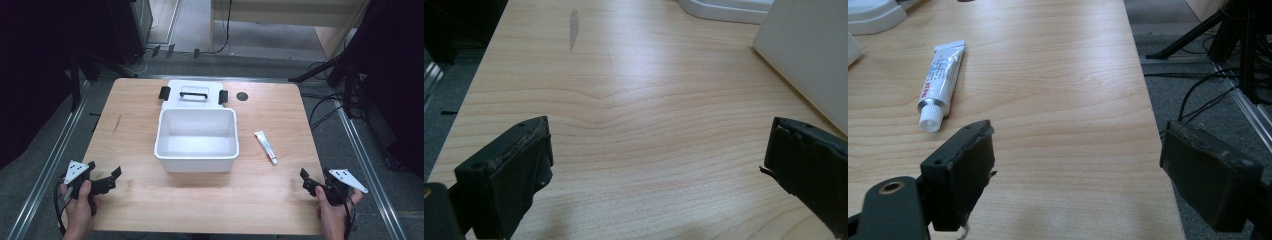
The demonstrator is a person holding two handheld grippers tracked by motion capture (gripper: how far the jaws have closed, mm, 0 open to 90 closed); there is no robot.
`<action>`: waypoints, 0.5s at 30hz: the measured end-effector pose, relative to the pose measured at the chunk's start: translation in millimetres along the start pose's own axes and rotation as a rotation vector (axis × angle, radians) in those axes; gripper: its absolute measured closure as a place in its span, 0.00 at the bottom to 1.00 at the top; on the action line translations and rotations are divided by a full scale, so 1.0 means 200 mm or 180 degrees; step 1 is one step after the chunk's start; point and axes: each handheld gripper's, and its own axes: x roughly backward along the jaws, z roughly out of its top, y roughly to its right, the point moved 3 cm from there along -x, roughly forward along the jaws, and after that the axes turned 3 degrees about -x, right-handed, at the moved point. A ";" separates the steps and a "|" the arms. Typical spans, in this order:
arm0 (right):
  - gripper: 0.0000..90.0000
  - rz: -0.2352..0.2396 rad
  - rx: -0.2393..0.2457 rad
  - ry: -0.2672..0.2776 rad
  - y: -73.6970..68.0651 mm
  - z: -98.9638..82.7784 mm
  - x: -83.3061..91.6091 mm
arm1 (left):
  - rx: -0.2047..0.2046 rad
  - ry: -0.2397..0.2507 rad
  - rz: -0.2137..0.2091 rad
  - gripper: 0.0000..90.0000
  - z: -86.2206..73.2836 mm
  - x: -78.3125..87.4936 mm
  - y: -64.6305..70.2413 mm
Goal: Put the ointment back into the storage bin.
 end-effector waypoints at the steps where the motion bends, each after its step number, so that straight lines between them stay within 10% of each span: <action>1: 0.16 0.0000 0.0012 0.0001 0.00 0.00 0.00 | 0.0000 -0.0002 -0.0003 0.00 0.00 0.00 0.00; 15: 0.19 0.0079 0.0154 -0.0231 0.00 0.04 0.00 | 0.0017 -0.0004 0.0002 0.00 0.00 0.00 0.00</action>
